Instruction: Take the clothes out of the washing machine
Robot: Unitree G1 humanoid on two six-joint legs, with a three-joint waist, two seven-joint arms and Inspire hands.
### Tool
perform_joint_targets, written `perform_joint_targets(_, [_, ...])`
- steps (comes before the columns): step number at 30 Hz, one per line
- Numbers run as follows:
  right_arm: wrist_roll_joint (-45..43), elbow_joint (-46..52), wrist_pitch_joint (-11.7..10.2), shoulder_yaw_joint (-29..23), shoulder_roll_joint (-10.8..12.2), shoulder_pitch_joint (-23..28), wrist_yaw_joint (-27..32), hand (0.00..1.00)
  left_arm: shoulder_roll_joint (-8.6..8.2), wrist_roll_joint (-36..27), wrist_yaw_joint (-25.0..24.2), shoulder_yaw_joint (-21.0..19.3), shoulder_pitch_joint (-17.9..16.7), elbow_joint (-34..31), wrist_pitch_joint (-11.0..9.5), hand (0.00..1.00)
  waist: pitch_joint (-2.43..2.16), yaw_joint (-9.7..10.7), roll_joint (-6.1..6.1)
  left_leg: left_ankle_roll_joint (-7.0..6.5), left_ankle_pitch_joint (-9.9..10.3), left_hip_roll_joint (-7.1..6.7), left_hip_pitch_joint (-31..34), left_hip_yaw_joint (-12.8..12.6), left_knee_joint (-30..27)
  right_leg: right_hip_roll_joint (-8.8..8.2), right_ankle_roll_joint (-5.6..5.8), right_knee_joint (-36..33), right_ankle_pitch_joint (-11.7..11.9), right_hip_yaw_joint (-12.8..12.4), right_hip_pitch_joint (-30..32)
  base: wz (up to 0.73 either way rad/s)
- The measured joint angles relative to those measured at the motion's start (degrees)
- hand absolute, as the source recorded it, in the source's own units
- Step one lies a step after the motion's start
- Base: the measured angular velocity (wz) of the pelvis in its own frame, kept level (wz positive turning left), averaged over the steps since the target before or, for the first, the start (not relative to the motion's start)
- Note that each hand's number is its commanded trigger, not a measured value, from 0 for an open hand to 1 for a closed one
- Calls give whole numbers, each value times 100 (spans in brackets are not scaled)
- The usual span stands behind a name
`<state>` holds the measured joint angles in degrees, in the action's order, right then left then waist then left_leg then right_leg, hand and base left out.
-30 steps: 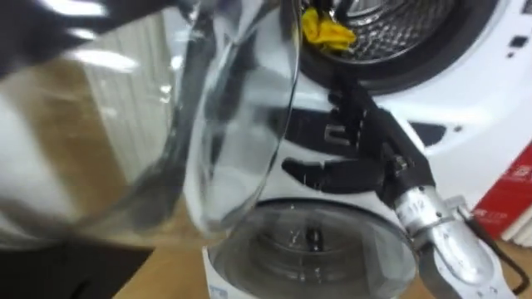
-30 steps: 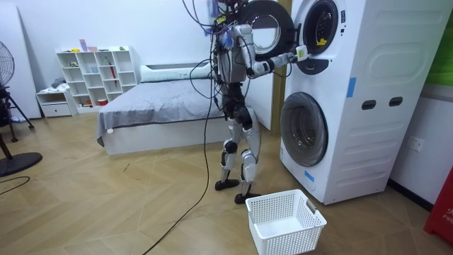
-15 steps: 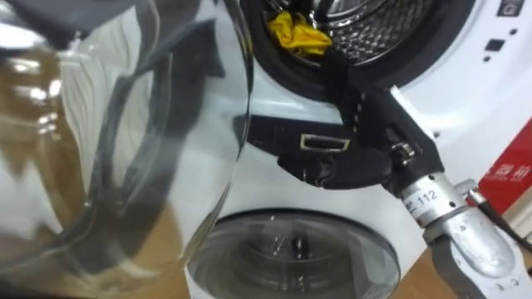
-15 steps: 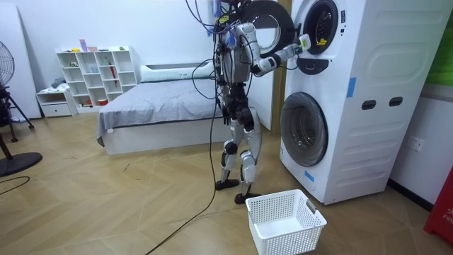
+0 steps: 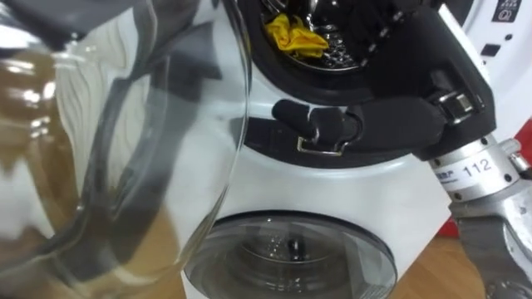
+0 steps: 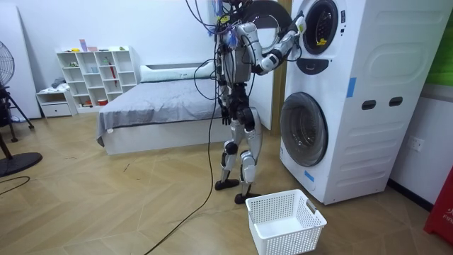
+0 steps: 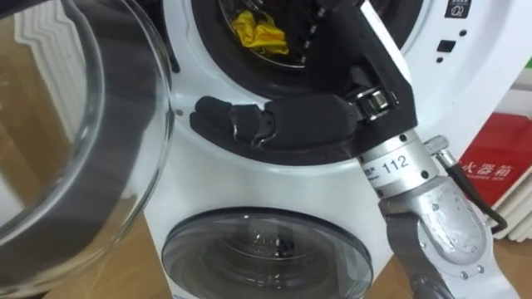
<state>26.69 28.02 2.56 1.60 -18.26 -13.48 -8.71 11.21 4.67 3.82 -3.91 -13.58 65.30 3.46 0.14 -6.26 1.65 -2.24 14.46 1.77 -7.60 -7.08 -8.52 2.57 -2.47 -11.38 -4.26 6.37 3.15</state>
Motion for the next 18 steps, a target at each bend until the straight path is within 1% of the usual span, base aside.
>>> perform_joint_targets(4, [1, -29, 0, -53, -1, 0, 63, 0, -4, 0, -31, -42, 1, -1, 37, 0, -14, 1, 22, 1, 0, 4, 8, 36, -10, 1, 0, 0, 0, 16, -1, 2])
perform_joint_targets(8, [-80, -120, 0, -57, -22, -1, 288, 0, -4, -5, -22, -40, 15, -28, 90, 0, -29, -14, 46, 1, 0, 7, 10, 64, -2, -2, 0, 0, 0, 27, -12, 4])
perform_joint_targets(10, [-64, -342, -1, -50, -40, -54, 304, 0, -3, -4, 1, -40, 25, -68, 127, 0, -26, -23, 45, 1, 0, 9, 12, 102, -11, -14, 0, 8, 0, 98, -37, 9])
perform_joint_targets(11, [-60, -595, 2, -52, -43, -163, 316, 0, -4, -2, 8, -38, 22, -142, 127, 0, -22, -28, 73, 1, 0, 9, 13, 115, -16, -31, 0, 8, 0, 130, -44, 10])
perform_joint_targets(12, [4, -845, 5, -52, -47, -294, 332, 0, -5, -4, 25, -35, 37, -190, 126, 0, -1, -25, 97, 2, -1, 9, 22, 132, -16, -40, 0, 8, 0, 169, -44, 9])
perform_joint_targets(14, [68, -1199, 25, -52, -62, -479, 381, 0, -2, -3, 44, -35, 40, -239, 133, 0, 4, -28, 139, 4, -2, 9, 50, 165, -25, -47, 0, 9, 0, 206, -35, 12])
perform_joint_targets(15, [69, -1332, 96, -52, -80, -592, 436, 0, -2, -2, 47, -35, 39, -242, 153, 0, -9, -29, 165, 5, -2, 9, 75, 198, -31, -52, 0, 9, 0, 242, -25, 13])
perform_joint_targets(16, [68, -1386, 117, -52, -92, -647, 450, 0, -3, -2, 47, -35, 39, -242, 163, 0, -12, -28, 175, 5, -2, 9, 86, 216, -36, -53, 0, 11, 0, 256, -22, 16])
perform_joint_targets(18, [165, -1614, 123, -52, -236, -837, 484, 0, -4, 4, 47, -39, 45, -254, 220, 0, -19, -39, 188, 5, -3, 14, 109, 266, -48, -60, 0, 48, 0, 352, -39, 12])
